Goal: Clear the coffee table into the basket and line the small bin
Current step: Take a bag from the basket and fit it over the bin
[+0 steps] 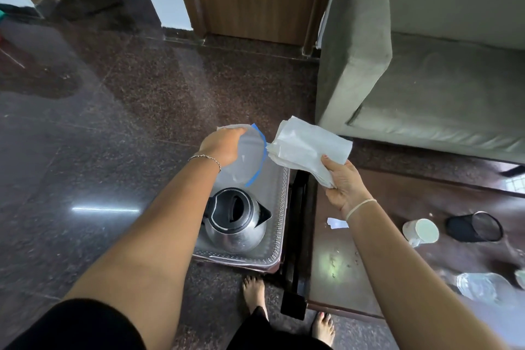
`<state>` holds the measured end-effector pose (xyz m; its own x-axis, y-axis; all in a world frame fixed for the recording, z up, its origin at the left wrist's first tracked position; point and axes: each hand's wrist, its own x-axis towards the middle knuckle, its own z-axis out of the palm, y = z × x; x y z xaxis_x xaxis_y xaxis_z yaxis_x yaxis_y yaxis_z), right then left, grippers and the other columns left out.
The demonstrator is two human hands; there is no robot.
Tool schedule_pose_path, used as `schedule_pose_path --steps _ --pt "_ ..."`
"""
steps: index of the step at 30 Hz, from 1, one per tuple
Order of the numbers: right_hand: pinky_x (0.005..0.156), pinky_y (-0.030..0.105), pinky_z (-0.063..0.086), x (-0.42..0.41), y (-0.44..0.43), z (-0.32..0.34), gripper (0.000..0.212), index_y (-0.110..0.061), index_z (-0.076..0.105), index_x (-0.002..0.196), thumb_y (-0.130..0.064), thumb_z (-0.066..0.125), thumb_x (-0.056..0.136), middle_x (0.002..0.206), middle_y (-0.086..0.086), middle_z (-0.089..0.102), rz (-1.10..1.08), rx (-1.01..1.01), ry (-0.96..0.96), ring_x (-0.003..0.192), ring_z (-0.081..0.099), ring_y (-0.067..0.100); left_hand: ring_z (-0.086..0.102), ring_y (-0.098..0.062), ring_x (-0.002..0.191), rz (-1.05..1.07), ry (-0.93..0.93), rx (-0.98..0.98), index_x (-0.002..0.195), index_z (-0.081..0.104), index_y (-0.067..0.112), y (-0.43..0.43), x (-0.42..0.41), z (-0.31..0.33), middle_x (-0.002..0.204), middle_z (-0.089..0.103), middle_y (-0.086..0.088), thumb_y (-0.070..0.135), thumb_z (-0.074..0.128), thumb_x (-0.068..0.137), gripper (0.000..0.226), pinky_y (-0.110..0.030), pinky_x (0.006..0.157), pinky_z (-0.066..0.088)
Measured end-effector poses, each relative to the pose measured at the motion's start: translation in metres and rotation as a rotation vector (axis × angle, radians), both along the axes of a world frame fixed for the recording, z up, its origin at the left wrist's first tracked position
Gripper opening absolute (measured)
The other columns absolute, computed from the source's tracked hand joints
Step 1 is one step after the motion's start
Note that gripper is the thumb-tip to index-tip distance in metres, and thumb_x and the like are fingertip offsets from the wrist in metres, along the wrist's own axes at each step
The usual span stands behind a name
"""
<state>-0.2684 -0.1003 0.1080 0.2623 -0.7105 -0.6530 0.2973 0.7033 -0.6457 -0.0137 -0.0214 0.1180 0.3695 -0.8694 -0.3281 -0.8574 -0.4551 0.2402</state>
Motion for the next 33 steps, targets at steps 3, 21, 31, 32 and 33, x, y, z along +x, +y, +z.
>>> schedule_pose_path --steps 3,21,31,32,33 --pt "0.056 0.026 0.056 -0.003 0.000 -0.009 0.037 -0.008 0.057 0.126 -0.004 0.064 0.089 0.111 0.011 0.069 -0.027 0.010 0.028 0.083 0.071 0.022 0.053 -0.032 0.121 -0.078 -0.023 0.098 0.148 0.033 0.028 -0.011 -0.004 -0.014 0.142 0.049 -0.011 -0.001 0.042 0.088 0.067 -0.038 0.090 0.046" --pt "0.068 0.031 0.056 -0.016 0.002 -0.037 0.020 -0.021 0.062 0.100 -0.003 0.063 0.090 0.104 0.003 0.070 -0.060 0.037 0.113 0.092 0.068 0.022 0.062 -0.035 0.106 -0.051 0.041 0.364 0.114 0.060 -0.001 -0.052 -0.051 -0.045 0.117 0.063 -0.021 -0.004 0.060 0.082 0.033 -0.034 0.073 0.044" --pt "0.058 0.026 0.056 -0.022 -0.001 -0.048 0.022 -0.021 0.061 0.104 -0.005 0.065 0.089 0.105 0.004 0.071 -0.057 0.050 0.114 0.093 0.069 0.022 0.065 -0.032 0.102 0.054 0.239 0.370 0.136 0.050 0.012 -0.067 -0.054 -0.052 0.114 0.065 -0.019 0.005 0.045 0.092 0.045 -0.038 0.086 0.055" --pt "0.058 0.027 0.056 -0.022 -0.002 -0.049 0.022 -0.022 0.061 0.103 -0.005 0.065 0.089 0.104 0.004 0.071 -0.056 0.048 0.113 0.092 0.069 0.022 0.065 -0.033 0.103 0.053 0.289 0.376 0.139 0.047 0.017 -0.067 -0.054 -0.053 0.118 0.064 -0.019 0.003 0.042 0.093 0.049 -0.040 0.089 0.055" --pt "0.059 0.028 0.056 -0.022 -0.002 -0.049 0.022 -0.023 0.061 0.102 -0.005 0.065 0.089 0.103 0.003 0.071 -0.053 0.044 0.113 0.092 0.069 0.023 0.063 -0.033 0.107 0.048 0.326 0.374 0.141 0.046 0.021 -0.066 -0.053 -0.055 0.123 0.061 -0.019 -0.001 0.040 0.092 0.054 -0.041 0.092 0.054"
